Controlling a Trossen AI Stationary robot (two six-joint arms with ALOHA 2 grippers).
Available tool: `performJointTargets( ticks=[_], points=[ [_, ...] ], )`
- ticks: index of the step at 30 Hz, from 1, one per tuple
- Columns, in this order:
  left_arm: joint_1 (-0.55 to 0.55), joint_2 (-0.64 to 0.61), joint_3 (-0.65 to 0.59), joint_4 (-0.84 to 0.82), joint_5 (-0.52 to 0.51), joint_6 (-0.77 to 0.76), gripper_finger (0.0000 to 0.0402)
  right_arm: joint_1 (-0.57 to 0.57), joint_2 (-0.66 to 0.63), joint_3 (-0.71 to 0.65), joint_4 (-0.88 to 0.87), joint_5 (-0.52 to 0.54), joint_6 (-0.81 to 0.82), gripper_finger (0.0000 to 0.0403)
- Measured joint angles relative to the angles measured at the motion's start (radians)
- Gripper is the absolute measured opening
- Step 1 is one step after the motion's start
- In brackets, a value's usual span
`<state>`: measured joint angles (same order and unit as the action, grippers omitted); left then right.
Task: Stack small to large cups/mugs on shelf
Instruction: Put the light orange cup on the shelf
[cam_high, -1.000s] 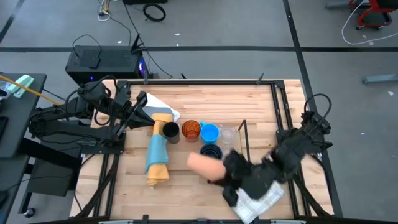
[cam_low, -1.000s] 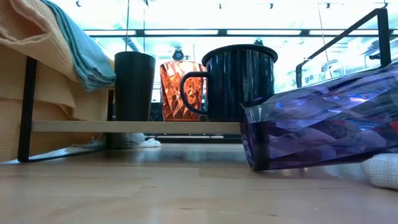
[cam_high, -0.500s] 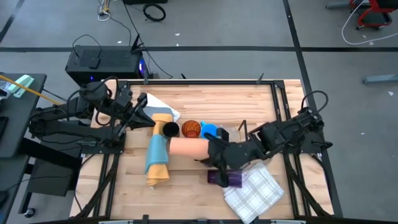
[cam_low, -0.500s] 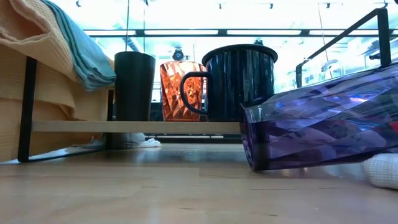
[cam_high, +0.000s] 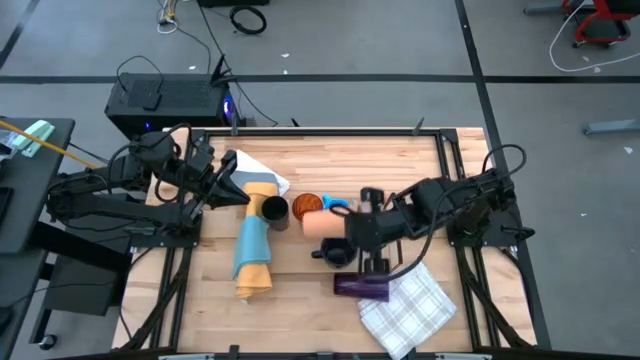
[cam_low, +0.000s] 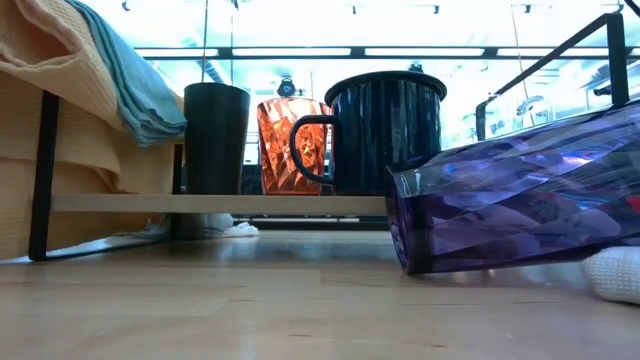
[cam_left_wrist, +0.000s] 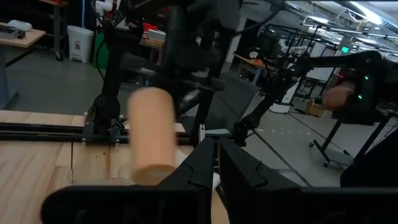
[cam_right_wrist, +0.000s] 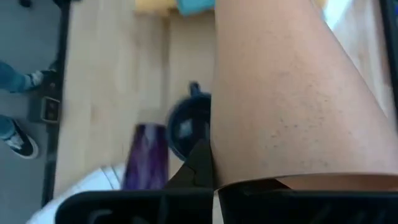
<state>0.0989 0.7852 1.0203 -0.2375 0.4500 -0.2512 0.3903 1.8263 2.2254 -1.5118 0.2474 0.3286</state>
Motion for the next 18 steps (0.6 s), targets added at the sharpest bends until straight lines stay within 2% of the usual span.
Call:
performJointTargets(
  ticks=[2,6,9,11,13,18],
  points=[
    [0.0,0.0,0.0,-0.002,0.0,0.0,0.0028,-0.015,0.0,0.056,-0.061,0.002,0.012,0.0004],
    [0.0,0.0,0.0,-0.003,0.0,0.0,0.0033,-0.061,-0.008,0.131,-0.052,-0.035,0.016,0.0004],
    [0.0,0.0,0.0,-0.009,-0.004,0.001,0.0037,-0.081,-0.014,0.132,-0.064,-0.036,-0.03,0.0004],
    [0.0,0.0,0.0,-0.01,-0.004,0.001,0.0039,-0.068,-0.007,0.131,-0.042,0.0,-0.115,0.0004],
    [0.0,0.0,0.0,-0.01,-0.004,0.0,0.0038,-0.03,0.007,0.131,0.014,0.113,-0.236,0.0004],
    [0.0,0.0,0.0,-0.013,-0.004,0.0,0.003,0.081,0.09,0.131,0.054,0.629,-0.614,0.0003]
  ],
)
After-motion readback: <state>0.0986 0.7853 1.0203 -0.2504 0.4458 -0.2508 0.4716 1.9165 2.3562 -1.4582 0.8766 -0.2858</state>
